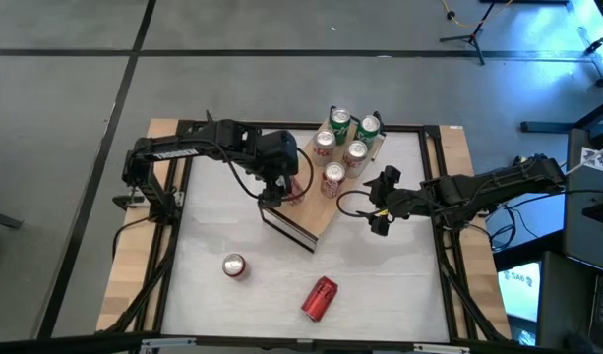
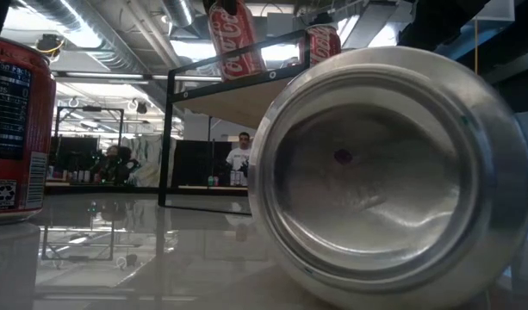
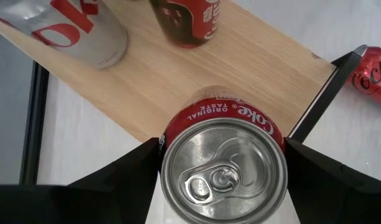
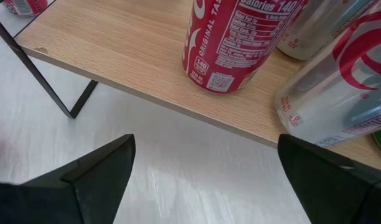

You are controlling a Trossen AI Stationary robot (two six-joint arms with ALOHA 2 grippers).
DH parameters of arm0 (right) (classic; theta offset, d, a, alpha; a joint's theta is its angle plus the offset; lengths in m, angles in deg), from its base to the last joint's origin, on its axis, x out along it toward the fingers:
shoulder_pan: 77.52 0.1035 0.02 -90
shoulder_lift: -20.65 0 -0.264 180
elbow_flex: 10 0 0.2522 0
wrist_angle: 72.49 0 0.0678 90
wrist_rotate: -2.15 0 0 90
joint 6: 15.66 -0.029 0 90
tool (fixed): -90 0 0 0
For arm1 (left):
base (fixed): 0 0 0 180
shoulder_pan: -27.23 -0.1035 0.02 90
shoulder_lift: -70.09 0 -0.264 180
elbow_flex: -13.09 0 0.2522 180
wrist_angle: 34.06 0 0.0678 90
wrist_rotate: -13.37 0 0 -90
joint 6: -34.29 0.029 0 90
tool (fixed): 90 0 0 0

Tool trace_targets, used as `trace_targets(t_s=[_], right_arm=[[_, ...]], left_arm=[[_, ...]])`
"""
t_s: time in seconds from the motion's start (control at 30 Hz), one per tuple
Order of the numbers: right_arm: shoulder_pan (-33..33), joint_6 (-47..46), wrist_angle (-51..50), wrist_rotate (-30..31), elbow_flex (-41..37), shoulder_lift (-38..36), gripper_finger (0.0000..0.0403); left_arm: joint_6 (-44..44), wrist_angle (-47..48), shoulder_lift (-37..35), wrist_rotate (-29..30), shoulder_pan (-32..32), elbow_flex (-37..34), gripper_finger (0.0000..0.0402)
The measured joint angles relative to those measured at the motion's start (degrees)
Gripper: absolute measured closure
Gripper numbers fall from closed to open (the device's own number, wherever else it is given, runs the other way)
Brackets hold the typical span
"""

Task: Place canned beverage on shelf
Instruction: Put the red-white soda can on the shelf aligned with the other red-white soda can

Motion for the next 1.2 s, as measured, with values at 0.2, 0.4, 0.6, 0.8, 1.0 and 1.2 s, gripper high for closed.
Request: trace_targets(t_s=[0.2, 0.4, 0.6, 0.8, 1.0, 1.2], right_arm=[[-0.01, 0.00, 0.00, 0.00, 0.00, 0.00, 0.0015], [-0.02, 0.00, 0.00, 0.00, 0.00, 0.00, 0.0015], [-0.02, 0.00, 0.00, 0.00, 0.00, 0.00, 0.0015], [0.00, -0.02, 0.02, 0.00, 0.00, 0.00, 0.0015], [-0.02, -0.02, 0.04, 0.00, -0.02, 0.00, 0.0015], [-0.01, -0.02, 0.04, -0.02, -0.02, 0.00, 0.0015]], left_arm=[[-0.20, 0.00, 0.00, 1.29, 0.00, 0.00, 0.0122], [-0.26, 0.00, 0.00, 1.36, 0.00, 0.00, 0.0122], [-0.46, 0.00, 0.00, 1.53, 0.00, -0.02, 0.0122], [-0.50, 0.13, 0.82, 1.52, 0.00, -0.03, 0.0122], [-0.15, -0.25, 2.53, 1.39, -0.11, 0.03, 0.0122], [-0.11, -0.50, 2.60, 1.38, -0.11, 0.07, 0.0121]])
